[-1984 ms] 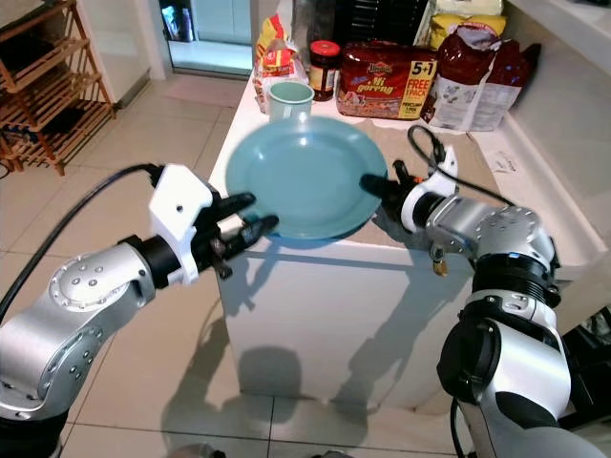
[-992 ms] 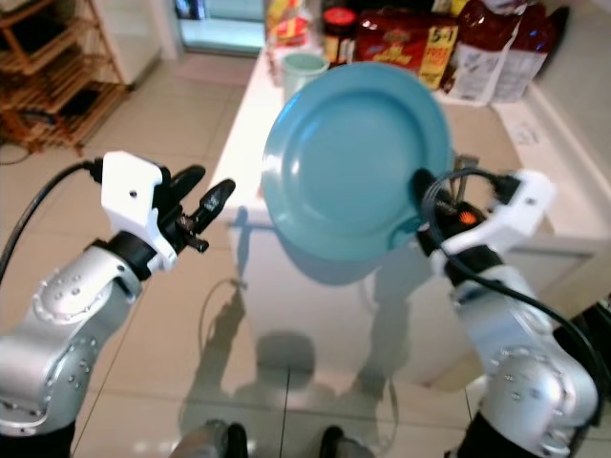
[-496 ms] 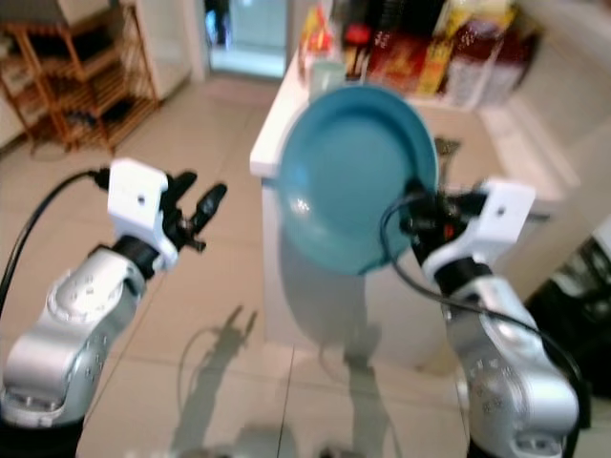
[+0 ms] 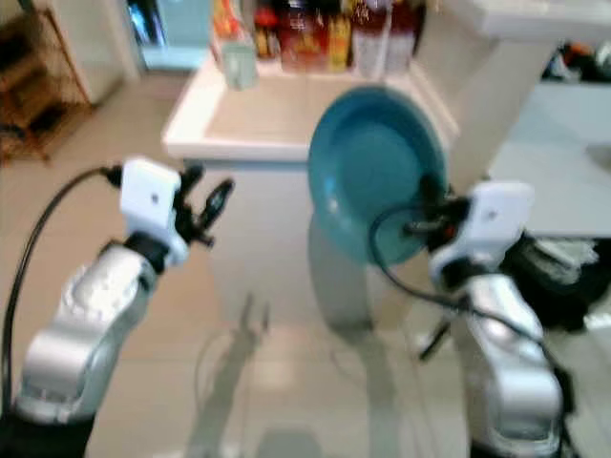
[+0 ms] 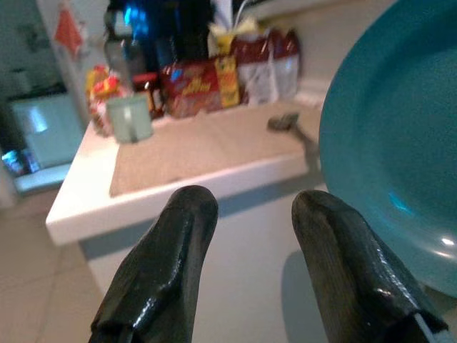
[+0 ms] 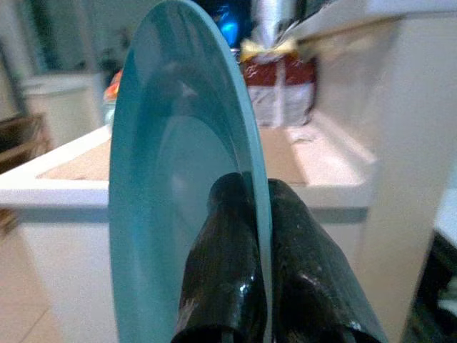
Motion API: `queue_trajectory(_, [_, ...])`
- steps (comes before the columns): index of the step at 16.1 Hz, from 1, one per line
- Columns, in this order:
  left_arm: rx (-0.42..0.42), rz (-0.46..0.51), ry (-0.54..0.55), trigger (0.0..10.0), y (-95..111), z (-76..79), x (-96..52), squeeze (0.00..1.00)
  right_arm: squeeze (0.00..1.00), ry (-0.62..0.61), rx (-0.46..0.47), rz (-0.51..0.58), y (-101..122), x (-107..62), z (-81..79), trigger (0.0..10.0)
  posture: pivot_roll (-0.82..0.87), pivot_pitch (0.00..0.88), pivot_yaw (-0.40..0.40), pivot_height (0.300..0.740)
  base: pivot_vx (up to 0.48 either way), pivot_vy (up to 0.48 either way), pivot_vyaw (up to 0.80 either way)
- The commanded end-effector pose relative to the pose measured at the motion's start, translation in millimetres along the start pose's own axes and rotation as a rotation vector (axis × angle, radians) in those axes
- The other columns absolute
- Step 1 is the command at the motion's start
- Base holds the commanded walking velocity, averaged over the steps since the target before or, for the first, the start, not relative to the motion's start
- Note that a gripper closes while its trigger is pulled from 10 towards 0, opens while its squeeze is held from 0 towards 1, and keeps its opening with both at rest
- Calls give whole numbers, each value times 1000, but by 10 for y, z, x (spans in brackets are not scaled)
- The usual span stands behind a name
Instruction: Setting the table
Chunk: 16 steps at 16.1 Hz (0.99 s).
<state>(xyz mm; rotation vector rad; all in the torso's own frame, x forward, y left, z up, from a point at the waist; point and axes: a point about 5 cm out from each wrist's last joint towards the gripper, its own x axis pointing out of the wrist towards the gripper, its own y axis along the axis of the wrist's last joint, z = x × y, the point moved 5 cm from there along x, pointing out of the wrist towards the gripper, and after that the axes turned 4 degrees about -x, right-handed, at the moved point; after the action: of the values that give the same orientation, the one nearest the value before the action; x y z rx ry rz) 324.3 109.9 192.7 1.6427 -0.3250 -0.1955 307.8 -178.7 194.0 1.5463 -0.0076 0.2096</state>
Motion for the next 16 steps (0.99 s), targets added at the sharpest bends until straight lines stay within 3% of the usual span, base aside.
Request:
queue_trajectory(1, [2,-18,15,10000,-63,-2,11,0,0,3,-23,46,93,6,9,10000,7,36,-21,740,0,-480,0])
queue_trajectory(6, [23,4,51,10000,2,-48,35,0,0,-39,40,79,106,18,57,10000,7,32,-25,740,0,-480,0])
queue_trajectory(8, [25,13,40,10000,15,-6,59,0,0,-53,14,86,131,23,87,10000,-6,31,-17,740,0,-480,0])
queue_trajectory(14, [38,32,8,10000,70,70,109,0,0,-137,-8,92,154,-17,322,10000,-8,28,-8,740,0,-480,725])
queue_trajectory(16, [39,35,7,10000,75,68,111,0,0,-176,19,91,135,-37,402,10000,-8,28,-8,740,0,-480,0])
